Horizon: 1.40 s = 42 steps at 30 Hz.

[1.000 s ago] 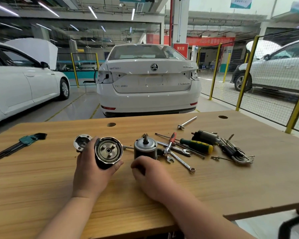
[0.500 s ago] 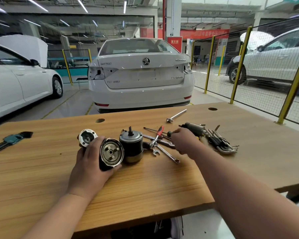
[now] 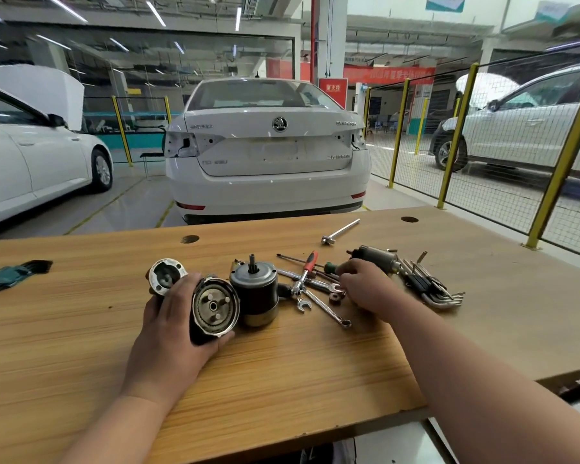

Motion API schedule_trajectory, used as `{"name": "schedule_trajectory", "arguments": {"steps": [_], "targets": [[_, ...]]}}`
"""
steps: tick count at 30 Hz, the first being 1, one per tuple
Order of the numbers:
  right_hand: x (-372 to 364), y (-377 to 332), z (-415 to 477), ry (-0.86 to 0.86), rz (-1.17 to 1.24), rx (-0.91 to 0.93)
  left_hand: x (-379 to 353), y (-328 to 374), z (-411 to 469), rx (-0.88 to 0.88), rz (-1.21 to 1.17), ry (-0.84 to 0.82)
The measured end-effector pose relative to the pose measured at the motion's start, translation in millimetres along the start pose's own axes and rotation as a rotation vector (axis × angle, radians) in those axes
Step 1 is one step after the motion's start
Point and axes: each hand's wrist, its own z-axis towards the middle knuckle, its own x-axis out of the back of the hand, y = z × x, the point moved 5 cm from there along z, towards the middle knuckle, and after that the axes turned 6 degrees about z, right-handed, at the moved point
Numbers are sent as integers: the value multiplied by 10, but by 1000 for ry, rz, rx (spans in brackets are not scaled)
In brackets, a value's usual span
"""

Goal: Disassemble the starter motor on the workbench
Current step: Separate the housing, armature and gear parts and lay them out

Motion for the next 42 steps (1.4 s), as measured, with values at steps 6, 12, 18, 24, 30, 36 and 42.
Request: {"name": "schedule_trajectory", "arguments": {"steps": [6, 12, 18, 24, 30, 36, 42], "targets": [[147, 51, -96, 37, 64, -78, 1, -2, -13, 8, -8, -2], [15, -132, -220, -68, -576, 48, 1, 4, -26, -4, -12, 24], [49, -41, -250, -6, -381, 111, -23, -33, -19, 8, -14, 22], [180, 40, -360, 190, -216, 194, -20, -23, -23, 11, -22, 3], [-19, -62, -408, 120, -354, 303, -25, -26, -19, 12, -17, 18], [132, 9, -493, 173, -329, 291, -26, -23, -22, 6, -14, 12], [57, 47, -553, 33, -582, 227, -23, -30, -28, 23, -20, 14]]}}
